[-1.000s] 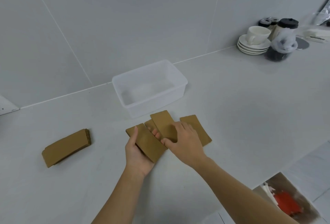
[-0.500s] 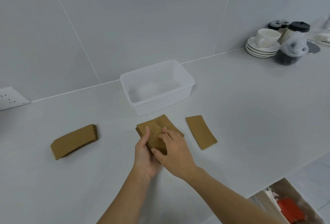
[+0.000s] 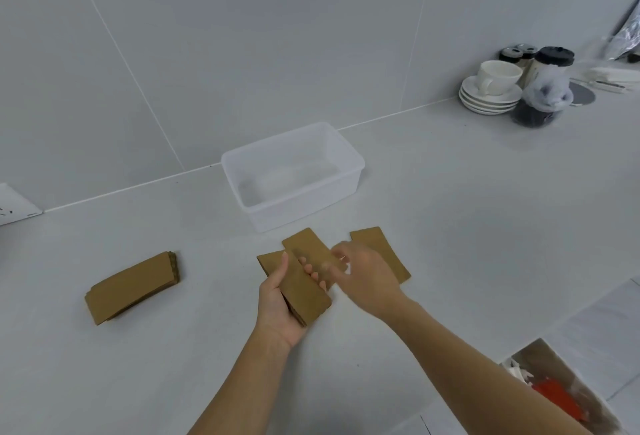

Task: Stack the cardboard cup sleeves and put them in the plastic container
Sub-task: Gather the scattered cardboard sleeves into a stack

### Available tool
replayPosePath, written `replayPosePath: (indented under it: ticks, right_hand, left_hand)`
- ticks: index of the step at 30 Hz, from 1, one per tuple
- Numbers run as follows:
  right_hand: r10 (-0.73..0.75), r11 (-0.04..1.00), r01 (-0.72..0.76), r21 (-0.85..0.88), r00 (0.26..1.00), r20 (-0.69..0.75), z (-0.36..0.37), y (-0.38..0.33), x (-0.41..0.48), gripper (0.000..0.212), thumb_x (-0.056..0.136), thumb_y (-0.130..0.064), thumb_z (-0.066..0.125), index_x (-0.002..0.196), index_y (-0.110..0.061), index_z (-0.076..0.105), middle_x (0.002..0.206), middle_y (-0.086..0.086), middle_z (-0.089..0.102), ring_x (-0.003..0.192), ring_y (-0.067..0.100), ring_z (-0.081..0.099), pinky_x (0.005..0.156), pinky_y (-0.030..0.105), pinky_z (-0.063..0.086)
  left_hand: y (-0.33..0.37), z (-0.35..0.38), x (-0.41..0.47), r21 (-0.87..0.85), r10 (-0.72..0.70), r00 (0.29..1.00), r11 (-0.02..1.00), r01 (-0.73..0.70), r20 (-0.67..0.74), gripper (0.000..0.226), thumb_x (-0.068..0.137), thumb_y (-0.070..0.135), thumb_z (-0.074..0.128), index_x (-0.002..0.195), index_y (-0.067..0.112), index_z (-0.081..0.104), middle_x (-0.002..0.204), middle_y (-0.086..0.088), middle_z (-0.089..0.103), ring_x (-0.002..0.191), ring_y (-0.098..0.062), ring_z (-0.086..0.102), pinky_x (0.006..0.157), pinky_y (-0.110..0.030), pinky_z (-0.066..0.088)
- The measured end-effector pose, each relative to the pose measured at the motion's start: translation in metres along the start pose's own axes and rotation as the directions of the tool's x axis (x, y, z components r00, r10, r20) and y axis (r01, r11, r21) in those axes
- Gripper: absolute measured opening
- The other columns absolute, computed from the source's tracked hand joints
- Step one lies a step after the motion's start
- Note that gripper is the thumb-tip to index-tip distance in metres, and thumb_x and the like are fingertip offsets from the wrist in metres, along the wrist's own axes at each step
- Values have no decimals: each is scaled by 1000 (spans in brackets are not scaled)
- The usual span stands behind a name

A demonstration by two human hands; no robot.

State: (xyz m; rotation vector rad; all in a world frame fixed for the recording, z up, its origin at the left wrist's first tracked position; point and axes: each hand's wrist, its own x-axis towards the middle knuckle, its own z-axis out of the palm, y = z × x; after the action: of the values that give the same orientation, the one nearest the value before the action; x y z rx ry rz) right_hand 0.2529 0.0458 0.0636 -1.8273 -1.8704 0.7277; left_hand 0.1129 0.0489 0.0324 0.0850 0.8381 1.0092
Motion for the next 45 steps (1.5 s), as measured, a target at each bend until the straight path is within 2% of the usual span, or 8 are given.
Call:
replayPosePath:
  ticks: [5,11,20,24,34,37,41,45]
  right_hand:
    - [167,958,-212,-193,960,-224,-5,34,8,47,91,-34,48,130,-9,43,136,9,46,125,25,41,103,33,32]
    - [359,890,-389,-238,920,-160,8,57,-3,79,86,-54,47,145,-14,13,154,13,18,143,29,12,115,41,14]
    - [335,872,-381,-309,923,-191,7,58,-6,51,91,-38,42,133,-10,34,137,6,45,127,25,38,105,35,29]
    - [349,890,-389,-238,917,-192,-2,53,-3,46,87,-35,47,126,-11,39,124,6,53,116,24,46,99,34,33]
    - [144,989,-136,67,978,-151,-12,-15,-7,49,86,-39,54,127,-13,45,123,4,54,114,21,46,101,34,36]
    - [60,996,-52,77,993,-99,0,-32,-11,48,86,-41,54,126,-14,46,124,2,54,114,18,46,101,31,36]
    - [0,998,1,61,1000,-26,21,-39,-14,53,86,-41,53,131,-16,42,133,-1,49,121,17,42,106,30,32]
    - [-68,998,68,-14,998,8,45,-38,-18,48,88,-42,49,128,-16,47,139,-3,45,124,15,41,107,29,29]
  left_hand:
    - [0,-2,0,-42,28,999,999,-29,-24,31,74,36,66,88,8,65,76,-8,63,70,-21,58,74,-37,49]
    - [-1,-2,-2,-49,49,999,998,-50,-22,34,76,38,64,92,8,64,81,-9,64,72,-22,59,75,-38,50]
    - [-2,0,-2,-62,57,998,996,-59,-39,38,74,39,66,97,9,64,87,-10,66,78,-23,62,79,-40,51]
    - [-1,1,-2,-79,61,997,995,-65,-46,42,75,41,66,103,9,62,90,-10,66,81,-23,63,82,-41,51]
    - [3,7,-1,-124,113,994,986,-112,2,55,70,52,66,105,10,64,96,-11,67,88,-24,63,89,-41,50]
    - [4,6,-3,-74,128,990,990,-124,61,56,71,55,61,103,10,68,99,-11,72,96,-28,65,87,-44,50]
    - [7,1,-5,-72,98,989,993,-91,109,65,70,54,61,117,11,64,116,-13,67,113,-31,60,100,-47,43]
    - [7,0,-10,-48,65,992,997,-60,111,41,72,46,62,82,9,77,93,-8,73,92,-30,69,88,-47,49]
